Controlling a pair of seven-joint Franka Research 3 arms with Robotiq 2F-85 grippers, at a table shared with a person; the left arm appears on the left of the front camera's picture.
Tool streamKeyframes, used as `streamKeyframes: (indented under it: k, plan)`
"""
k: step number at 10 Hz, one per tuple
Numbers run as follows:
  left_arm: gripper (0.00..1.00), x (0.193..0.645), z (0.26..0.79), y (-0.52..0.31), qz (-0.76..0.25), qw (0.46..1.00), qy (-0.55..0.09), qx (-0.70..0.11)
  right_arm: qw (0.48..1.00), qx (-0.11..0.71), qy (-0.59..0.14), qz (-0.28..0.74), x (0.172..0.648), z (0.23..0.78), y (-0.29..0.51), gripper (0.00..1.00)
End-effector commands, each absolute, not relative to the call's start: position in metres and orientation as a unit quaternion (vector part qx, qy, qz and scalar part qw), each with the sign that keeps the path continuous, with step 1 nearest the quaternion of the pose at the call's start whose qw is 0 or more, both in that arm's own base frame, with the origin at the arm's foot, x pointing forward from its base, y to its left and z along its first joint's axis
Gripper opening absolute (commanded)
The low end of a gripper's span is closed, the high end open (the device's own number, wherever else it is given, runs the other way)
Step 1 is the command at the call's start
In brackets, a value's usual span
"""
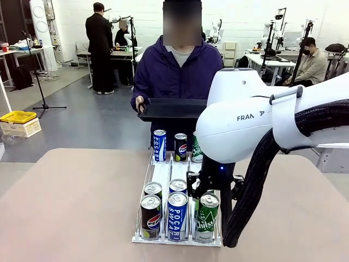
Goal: Retrieve and hand over the desired beverage to the person.
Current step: Pick up a can of the same type that the person held from the Automatic Can Dispenser.
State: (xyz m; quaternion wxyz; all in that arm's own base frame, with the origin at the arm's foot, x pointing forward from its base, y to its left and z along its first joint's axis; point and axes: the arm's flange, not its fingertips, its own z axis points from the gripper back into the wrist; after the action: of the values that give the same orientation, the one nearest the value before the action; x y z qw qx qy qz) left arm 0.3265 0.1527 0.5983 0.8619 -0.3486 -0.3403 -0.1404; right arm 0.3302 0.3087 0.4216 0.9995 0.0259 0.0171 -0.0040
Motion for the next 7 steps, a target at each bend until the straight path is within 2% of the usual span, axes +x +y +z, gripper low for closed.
streamKeyframes:
  k: [1, 5, 6, 7]
  plan:
    - [1.0, 0.328, 0.598, 0.154, -0.148, 0.857, -0.349, -0.35, 0.999, 0.029, 0.035, 0.005, 0.334, 0.422, 0.311, 0.0]
    - [1.0, 0.328, 0.598, 0.154, -0.148, 0.857, -0.349, -0.35, 0.999, 0.029, 0.039, 0.012, 0.333, 0.423, 0.313, 0.0]
    - [1.0, 0.328, 0.598, 0.154, -0.148, 0.857, -0.349, -0.35, 0.998, 0.031, 0.05, 0.021, 0.328, 0.432, 0.314, 0.39]
    - [1.0, 0.328, 0.598, 0.154, -0.148, 0.857, -0.349, -0.35, 0.998, 0.035, 0.048, 0.025, 0.318, 0.455, 0.313, 0.39]
